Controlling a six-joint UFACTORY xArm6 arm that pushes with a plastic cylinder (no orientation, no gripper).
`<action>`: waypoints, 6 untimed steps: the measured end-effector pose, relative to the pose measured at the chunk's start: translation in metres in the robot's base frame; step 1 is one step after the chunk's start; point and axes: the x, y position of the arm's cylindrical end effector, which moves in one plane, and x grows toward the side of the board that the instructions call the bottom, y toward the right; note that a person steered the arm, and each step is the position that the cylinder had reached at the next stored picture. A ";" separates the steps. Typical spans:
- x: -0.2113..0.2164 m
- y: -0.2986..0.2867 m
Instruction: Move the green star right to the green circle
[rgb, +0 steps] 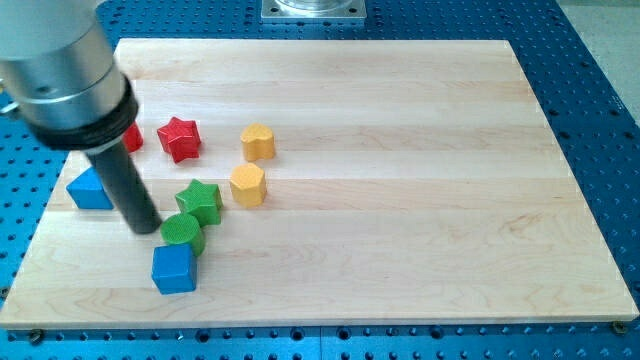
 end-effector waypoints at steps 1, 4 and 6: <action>-0.032 0.027; 0.005 0.104; 0.007 0.140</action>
